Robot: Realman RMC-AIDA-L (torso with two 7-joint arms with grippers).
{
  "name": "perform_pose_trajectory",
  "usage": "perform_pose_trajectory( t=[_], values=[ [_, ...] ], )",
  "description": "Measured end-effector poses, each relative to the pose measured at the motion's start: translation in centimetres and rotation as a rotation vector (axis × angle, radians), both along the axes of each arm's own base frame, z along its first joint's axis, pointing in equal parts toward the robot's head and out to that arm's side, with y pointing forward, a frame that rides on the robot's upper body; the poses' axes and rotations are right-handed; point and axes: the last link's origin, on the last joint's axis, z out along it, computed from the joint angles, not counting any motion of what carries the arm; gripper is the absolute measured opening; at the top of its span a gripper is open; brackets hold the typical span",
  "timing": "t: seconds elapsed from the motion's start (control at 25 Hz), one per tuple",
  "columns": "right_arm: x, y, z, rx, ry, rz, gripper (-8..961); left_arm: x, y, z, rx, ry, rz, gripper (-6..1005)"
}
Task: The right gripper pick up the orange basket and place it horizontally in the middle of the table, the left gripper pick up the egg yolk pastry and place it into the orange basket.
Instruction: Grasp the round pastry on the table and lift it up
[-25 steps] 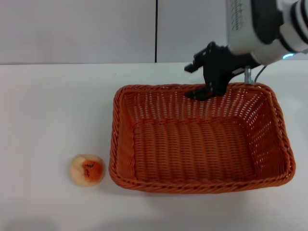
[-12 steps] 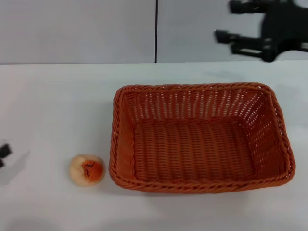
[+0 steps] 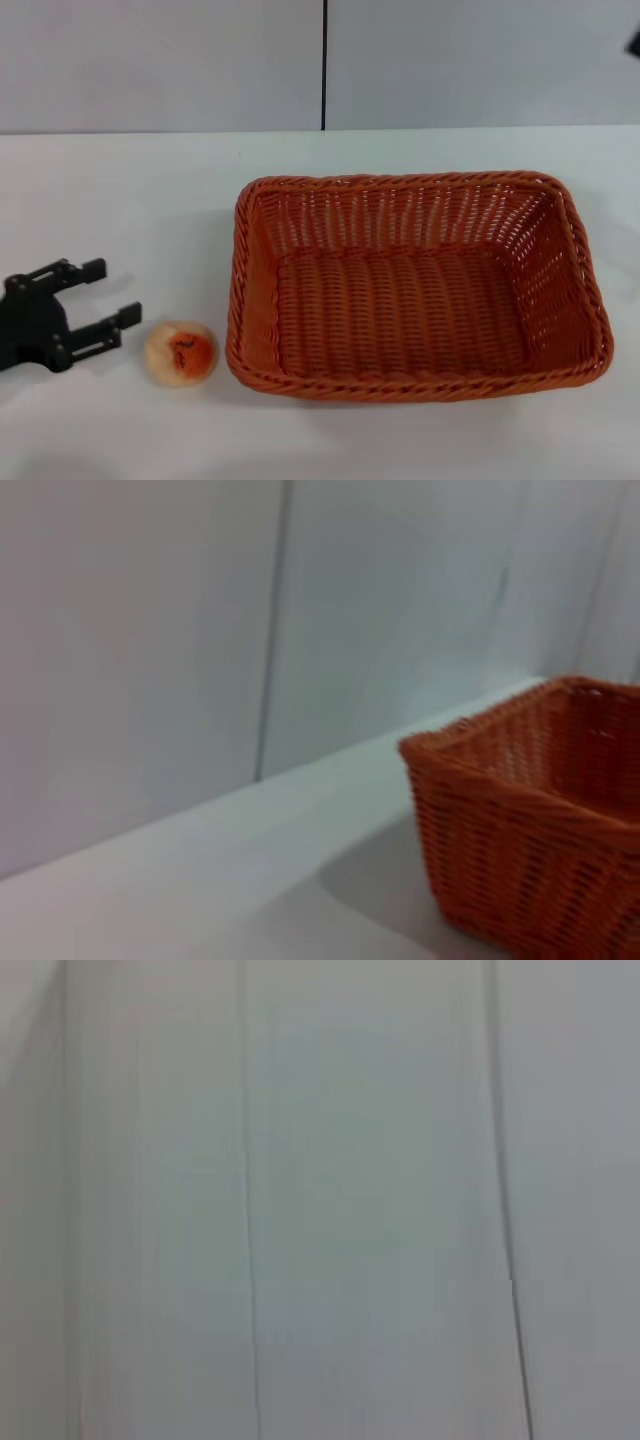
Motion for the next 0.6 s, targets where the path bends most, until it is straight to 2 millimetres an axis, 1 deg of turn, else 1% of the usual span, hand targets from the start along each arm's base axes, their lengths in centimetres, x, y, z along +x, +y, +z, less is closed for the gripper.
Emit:
perform_pose_trajectory(
  t=[0.08,0.28,0.36,0.48,0.6],
  values=[
    [1.0,-0.8,0.7,-0.002,0.055,0.006,608,0.1,0.0,-0.4,-0.026,0.007,-0.012,745],
    [1.7,-1.2,0.7,-0.011,0.081,0.005,608,0.1,-0.8,-1.1,-0.095,0.01,-0.004,742],
    [1.7,-1.2,0.7,-0.014,0.084,0.007,608,0.1,-1.0,-1.3,-0.11,0.011,-0.003,741],
    [1.5,-1.1,0.6,-0.021,0.089,0.019,608,-0.1,-1.6,-2.4,-0.15,0.008,0.012,739],
    [1.5,-1.0,0.6,-0.023,0.091,0.022,608,-0.3,-1.8,-3.0,-0.165,0.014,0.022,725]
  ],
)
